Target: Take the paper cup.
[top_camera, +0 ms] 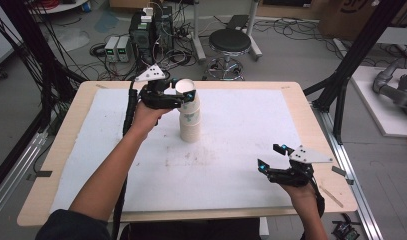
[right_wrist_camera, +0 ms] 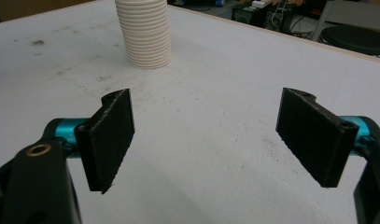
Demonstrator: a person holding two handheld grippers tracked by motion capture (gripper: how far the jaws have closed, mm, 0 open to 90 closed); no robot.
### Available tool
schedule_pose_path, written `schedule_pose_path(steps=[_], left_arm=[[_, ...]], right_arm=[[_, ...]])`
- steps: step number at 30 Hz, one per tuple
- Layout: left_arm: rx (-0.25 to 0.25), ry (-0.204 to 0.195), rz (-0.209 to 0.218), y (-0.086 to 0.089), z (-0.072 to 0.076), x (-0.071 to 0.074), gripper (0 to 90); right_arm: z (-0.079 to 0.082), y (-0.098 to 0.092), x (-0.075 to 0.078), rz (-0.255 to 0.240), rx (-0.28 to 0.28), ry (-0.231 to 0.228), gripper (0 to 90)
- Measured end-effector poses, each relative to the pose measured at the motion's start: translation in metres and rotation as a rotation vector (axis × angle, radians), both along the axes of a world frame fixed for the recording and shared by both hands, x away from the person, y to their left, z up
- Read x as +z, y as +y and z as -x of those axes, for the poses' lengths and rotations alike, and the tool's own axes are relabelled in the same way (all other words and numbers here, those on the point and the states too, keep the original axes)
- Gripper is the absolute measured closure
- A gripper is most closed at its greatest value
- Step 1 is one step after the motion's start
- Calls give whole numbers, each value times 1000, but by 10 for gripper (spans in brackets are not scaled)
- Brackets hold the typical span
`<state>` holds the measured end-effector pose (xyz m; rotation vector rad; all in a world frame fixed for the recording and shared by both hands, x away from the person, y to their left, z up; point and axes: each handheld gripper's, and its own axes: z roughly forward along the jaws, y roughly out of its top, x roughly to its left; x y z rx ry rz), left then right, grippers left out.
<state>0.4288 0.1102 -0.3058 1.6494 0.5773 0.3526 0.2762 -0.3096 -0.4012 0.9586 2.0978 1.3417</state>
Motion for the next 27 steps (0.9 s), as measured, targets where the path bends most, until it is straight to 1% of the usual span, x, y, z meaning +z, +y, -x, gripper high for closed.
schedule_pose_path(steps=[7, 8, 9, 10, 11, 12, 13, 15, 19, 22, 23, 25, 27], left_arm=[[10, -40, 64, 14, 8, 22, 345], [11, -43, 71, 17, 9, 24, 345], [15, -54, 76, 23, 13, 28, 345], [15, -54, 76, 23, 13, 28, 345], [21, -59, 90, 30, 16, 31, 346], [21, -59, 90, 30, 16, 31, 346], [29, -58, 98, 37, 20, 32, 346], [33, -57, 98, 40, 22, 31, 347], [42, -44, 92, 53, 34, 27, 347], [44, -34, 85, 62, 45, 19, 347], [45, -28, 83, 64, 49, 15, 346], [49, -25, 66, 69, 58, 9, 346], [50, -15, 62, 73, 65, 3, 345]], right_arm=[[0, 1, 0, 2, 5, 2, 196], [0, 1, 0, 0, 5, 3, 196], [-1, 1, 0, 1, 7, 0, 196], [-1, 1, 0, 1, 7, 0, 196], [-1, 2, 0, -3, 8, 3, 196], [0, 2, 0, -5, 7, 8, 196], [-1, 3, 0, -3, 9, 5, 196], [-1, 5, 0, -3, 15, 9, 196], [-2, 9, 1, -5, 23, 13, 196], [-2, 10, 2, -11, 26, 16, 195], [-3, 12, 5, -23, 33, 22, 195], [-4, 13, 6, -23, 39, 25, 195], [-6, 20, 11, -27, 57, 33, 195]])
